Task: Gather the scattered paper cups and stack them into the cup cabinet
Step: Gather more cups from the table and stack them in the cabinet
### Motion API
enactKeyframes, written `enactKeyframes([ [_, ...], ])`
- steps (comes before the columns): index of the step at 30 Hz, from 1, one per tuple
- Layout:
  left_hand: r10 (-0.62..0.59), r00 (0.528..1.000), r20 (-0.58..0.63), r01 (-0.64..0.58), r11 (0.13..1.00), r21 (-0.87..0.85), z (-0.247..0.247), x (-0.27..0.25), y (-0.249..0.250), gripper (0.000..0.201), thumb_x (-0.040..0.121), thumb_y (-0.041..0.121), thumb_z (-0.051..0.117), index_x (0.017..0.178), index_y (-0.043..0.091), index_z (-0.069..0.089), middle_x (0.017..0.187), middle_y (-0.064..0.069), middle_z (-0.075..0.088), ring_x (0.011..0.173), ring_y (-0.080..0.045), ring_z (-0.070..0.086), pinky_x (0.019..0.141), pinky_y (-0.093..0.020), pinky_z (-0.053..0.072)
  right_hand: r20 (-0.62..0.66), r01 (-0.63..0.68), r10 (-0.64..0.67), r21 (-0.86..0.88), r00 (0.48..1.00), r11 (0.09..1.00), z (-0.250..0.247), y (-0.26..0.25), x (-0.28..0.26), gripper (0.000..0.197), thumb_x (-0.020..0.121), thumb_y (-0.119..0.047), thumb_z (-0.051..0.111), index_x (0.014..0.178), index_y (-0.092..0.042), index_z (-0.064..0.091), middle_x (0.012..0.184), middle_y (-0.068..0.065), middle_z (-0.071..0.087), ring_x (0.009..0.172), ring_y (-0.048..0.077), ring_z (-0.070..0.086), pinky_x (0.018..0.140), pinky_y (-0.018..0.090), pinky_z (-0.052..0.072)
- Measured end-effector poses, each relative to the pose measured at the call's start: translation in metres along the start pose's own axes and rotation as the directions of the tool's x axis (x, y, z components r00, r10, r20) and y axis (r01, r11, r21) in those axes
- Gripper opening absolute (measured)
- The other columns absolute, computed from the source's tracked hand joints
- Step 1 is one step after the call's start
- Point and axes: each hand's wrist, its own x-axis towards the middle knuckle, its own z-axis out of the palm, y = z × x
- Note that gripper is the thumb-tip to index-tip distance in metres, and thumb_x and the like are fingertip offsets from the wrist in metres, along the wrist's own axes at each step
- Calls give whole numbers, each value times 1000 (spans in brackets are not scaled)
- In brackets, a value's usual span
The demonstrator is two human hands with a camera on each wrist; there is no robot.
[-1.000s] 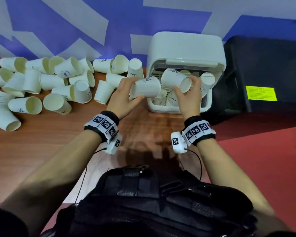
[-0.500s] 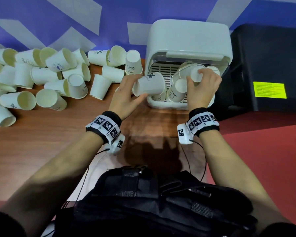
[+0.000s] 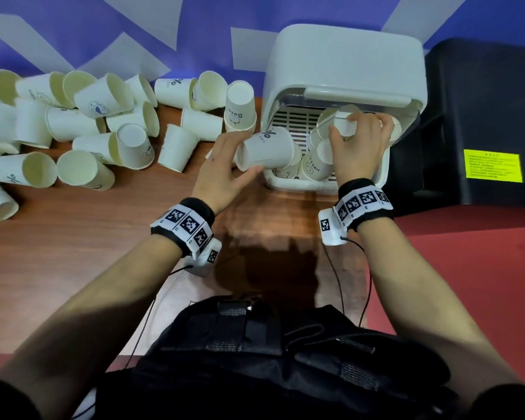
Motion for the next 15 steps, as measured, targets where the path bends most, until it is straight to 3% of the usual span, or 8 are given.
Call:
enactKeyframes([
  [5,-32,1000,-1,32,999,-16,2,2,-2,55,84,31,71,132,19,47,126,4,46,112,-9,48,89,-40,50,24,32,-31,-43,999,999,6,-5,1,37,81,-38,59,103,-9,68,101,9,66,117,32,47,102,36,32],
  [10,-43,999,-3,43,999,-20,2,4,-4,55,84,31,71,132,21,46,126,6,45,111,-8,48,89,-40,50,257,82,1,-311,966,947,11,-1,6,49,97,-46,37,119,-13,65,122,15,61,138,38,26,118,46,9],
  [15,13,1000,-7,-13,1000,-4,3,5,0,52,84,27,70,132,21,48,125,6,43,114,-1,43,94,-37,48,381,146,35,-435,924,888,10,-4,5,56,100,-49,25,124,-15,64,140,13,50,144,39,12,117,52,-4],
])
